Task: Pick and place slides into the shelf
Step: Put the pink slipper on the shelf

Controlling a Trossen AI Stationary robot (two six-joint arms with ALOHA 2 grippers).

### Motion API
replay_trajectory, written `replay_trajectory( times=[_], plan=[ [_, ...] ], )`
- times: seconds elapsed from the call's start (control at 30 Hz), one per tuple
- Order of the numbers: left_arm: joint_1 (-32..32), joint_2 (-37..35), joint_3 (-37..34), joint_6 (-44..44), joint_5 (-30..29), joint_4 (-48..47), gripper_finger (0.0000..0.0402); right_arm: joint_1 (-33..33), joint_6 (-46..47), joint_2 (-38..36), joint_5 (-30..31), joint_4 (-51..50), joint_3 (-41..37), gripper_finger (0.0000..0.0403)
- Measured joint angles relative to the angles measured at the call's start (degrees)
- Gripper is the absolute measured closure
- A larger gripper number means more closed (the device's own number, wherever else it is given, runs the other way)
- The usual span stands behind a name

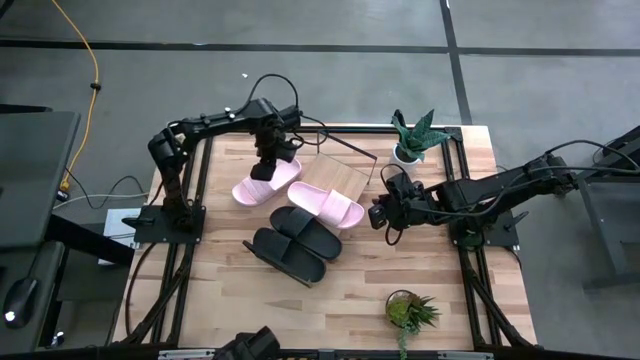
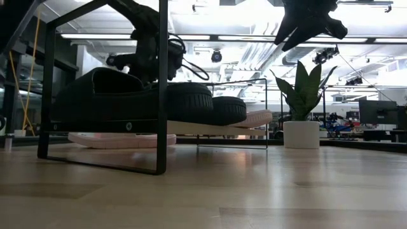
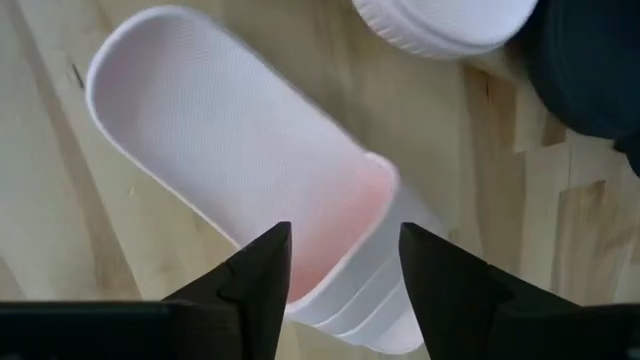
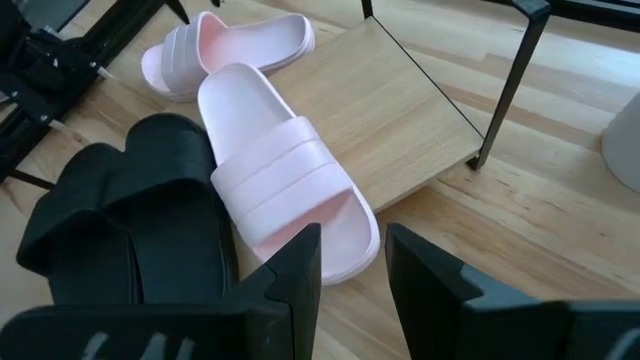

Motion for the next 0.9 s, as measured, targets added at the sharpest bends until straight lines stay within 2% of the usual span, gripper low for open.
replay_trajectory(
  times=[0.2,0.5,0.9],
  plan=[
    [-0.13,1.35,0.0,0.0,1.88,-0.93,0.0229,0.0,-0.08,0.0,0.0,0.75,0.0,0.0298],
    [0.29,3.33,0.0,-0.04,1.6,-1.7,0.0229,0.0,-0.11,0.0,1.35,0.79,0.0,0.0298],
    [0.24,3.31,0.02,-7.63,0.32,1.18,0.0229,0.0,-1.08,0.0,1.55,0.8,0.0,0.0298]
  ],
)
